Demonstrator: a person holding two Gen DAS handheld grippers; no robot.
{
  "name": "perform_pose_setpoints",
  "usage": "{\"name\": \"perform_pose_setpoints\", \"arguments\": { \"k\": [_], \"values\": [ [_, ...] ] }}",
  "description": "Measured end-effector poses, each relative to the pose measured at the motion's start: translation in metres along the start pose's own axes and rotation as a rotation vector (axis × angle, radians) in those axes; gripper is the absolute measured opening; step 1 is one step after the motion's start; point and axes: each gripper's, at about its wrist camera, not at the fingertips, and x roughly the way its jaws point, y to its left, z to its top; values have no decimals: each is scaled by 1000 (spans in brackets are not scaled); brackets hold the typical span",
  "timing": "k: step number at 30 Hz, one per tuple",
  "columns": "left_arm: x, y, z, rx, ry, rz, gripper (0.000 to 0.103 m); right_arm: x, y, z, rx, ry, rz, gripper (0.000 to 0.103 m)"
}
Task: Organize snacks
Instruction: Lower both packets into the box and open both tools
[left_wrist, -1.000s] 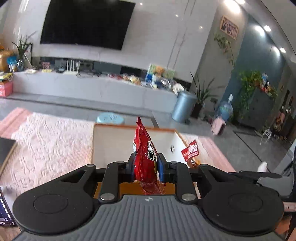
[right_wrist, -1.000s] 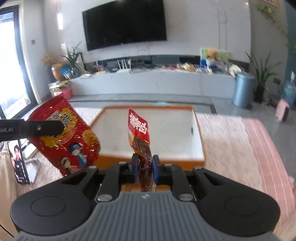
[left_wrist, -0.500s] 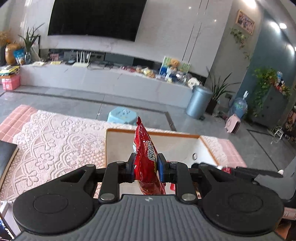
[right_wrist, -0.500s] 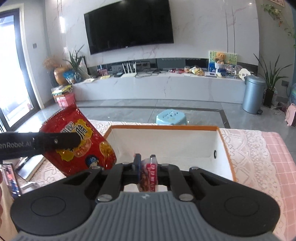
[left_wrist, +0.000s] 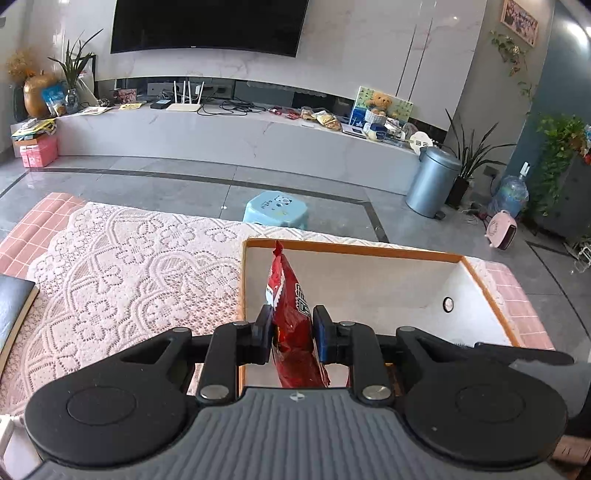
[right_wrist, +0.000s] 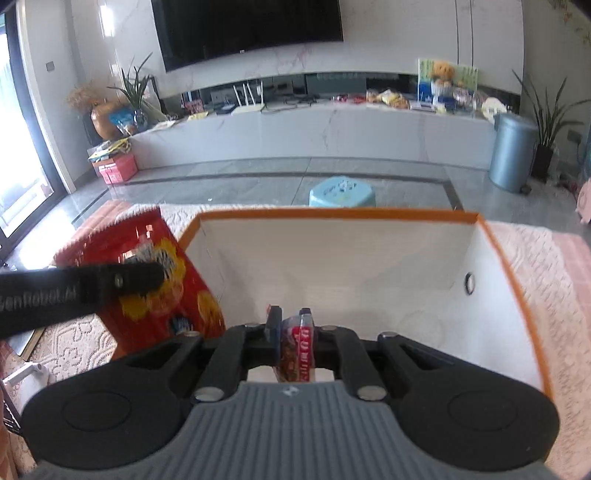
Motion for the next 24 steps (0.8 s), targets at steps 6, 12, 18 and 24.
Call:
{"name": "perform_pose_setpoints", "arguments": {
  "k": [6,12,18,24],
  "values": [
    [17,-8,-11,65,56,27,24,15,7,-7,8,36,3,5],
    [27,-6,-18,85,125,15,24,27,14,-16,-4,78,-4,5],
    [27,0,-19,56,166,15,25,25,11,-17,-6,107,14,5],
    [21,-1,-18,44,166,21,33,23,11,-20,24,139,33,5]
  ]
}}
